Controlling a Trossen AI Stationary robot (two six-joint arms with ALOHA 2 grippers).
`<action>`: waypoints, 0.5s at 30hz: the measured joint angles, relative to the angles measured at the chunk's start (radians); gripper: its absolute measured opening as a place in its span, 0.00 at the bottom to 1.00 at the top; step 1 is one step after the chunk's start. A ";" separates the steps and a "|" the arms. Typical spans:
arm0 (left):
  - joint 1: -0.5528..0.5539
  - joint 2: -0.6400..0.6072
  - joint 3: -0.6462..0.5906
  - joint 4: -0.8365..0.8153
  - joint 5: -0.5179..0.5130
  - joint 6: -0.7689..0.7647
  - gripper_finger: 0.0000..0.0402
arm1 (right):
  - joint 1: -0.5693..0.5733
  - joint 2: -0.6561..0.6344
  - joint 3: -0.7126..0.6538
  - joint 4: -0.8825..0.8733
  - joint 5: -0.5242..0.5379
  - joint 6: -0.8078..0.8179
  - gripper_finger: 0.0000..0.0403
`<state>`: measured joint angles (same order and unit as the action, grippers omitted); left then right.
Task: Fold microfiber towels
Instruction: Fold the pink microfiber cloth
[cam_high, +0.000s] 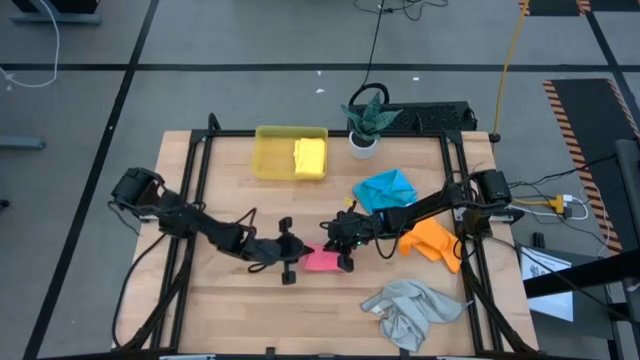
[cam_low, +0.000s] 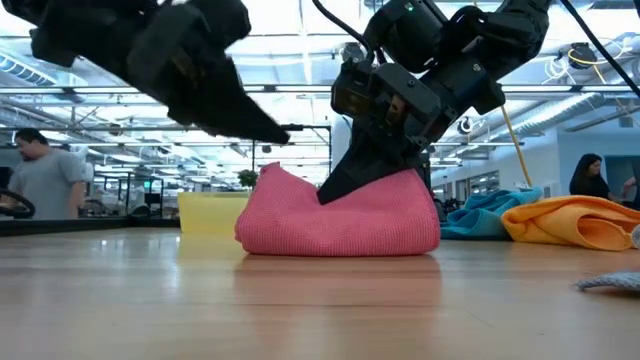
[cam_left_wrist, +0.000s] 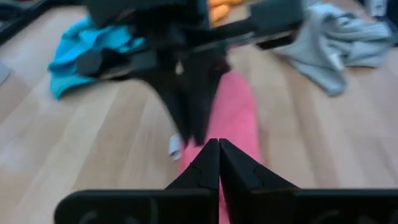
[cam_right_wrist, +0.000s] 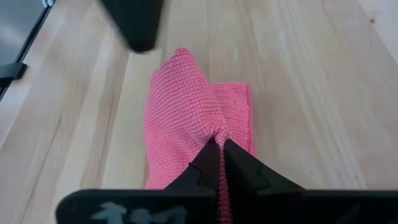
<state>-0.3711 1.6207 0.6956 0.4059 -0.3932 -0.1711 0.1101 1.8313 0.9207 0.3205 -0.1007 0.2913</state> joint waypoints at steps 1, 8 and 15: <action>-0.004 0.002 0.000 0.010 0.009 0.011 0.01 | -0.001 0.000 0.000 0.000 0.000 -0.003 0.01; 0.013 0.075 0.000 0.067 0.058 0.013 0.02 | -0.018 0.000 0.000 0.007 0.001 -0.024 0.01; 0.074 0.099 0.000 0.026 0.037 -0.117 0.03 | -0.019 0.000 0.000 0.011 0.001 -0.061 0.01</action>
<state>-0.2968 1.7195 0.6956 0.4316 -0.3566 -0.2877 0.0909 1.8313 0.9207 0.3313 -0.1001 0.2301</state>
